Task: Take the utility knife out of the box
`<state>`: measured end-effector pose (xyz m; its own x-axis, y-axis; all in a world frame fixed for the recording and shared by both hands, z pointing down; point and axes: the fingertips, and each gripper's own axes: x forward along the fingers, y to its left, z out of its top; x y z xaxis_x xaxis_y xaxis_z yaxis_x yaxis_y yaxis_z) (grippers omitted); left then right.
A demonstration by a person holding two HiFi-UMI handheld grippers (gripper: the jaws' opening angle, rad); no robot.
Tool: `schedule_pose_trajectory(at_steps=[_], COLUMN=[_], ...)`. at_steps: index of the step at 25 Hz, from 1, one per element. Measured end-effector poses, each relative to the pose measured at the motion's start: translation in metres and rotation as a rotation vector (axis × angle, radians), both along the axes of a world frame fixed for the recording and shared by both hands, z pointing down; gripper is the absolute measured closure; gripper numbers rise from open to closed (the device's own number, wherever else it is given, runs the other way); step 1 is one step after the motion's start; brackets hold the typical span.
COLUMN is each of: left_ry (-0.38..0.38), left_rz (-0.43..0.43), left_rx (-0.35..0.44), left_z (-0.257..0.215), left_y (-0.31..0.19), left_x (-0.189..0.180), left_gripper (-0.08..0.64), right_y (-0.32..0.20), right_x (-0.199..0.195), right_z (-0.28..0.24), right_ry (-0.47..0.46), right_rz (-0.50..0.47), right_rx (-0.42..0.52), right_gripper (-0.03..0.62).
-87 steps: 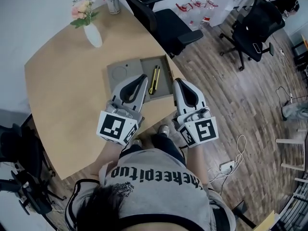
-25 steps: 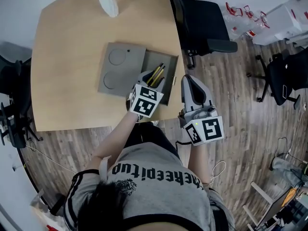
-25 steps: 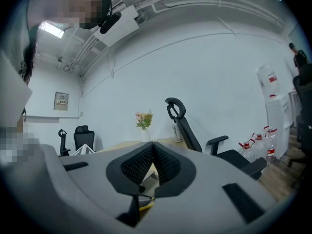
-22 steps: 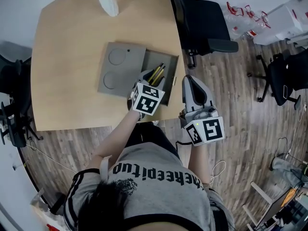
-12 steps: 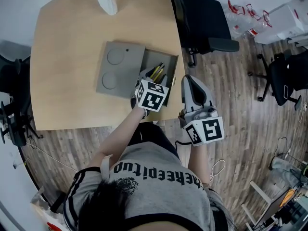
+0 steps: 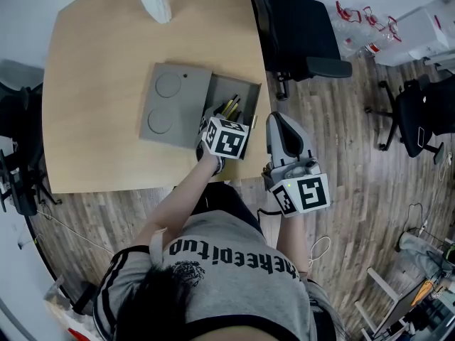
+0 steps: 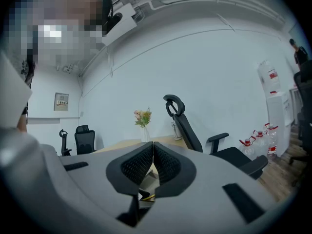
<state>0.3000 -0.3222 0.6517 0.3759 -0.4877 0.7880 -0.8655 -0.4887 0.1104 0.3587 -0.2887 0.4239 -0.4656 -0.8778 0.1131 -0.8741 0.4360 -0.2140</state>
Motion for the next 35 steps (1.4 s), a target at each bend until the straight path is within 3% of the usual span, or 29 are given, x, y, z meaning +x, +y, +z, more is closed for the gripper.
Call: schedule_pose_trajectory(at_steps=[11,14,18,28,35], left_ry=[-0.038,-0.054,-0.051,0.107,0.203], left_rz=[0.026,0.071,0.095,0.046,0.094], left_rx=[-0.023,-0.011,0.003,0.083,0.192], left_z=[0.006,0.006,0.004,-0.028,-0.069], left_y=[-0.001,0.001,0.001,-0.001,0.003], left_x=[0.003,0.008,0.008,0.000,0.002], left_gripper=[0.359,0.411,0.423,0.434,0.434], right_y=[-0.005,-0.004,-0.002,0.001,0.007], right_x=[0.000,-0.003,-0.002,-0.001,-0.005], right_z=[-0.001,-0.003,-0.007,-0.005,-0.003], right_ry=[-0.009,-0.009,-0.007,0.005,0.016], right_rz=[-0.013,-0.014,-0.006,0.020,0.037], right_rx=[0.005,0.010,0.017,0.013,0.009], right_gripper=[0.584,0.584,0.584,0.584,0.584])
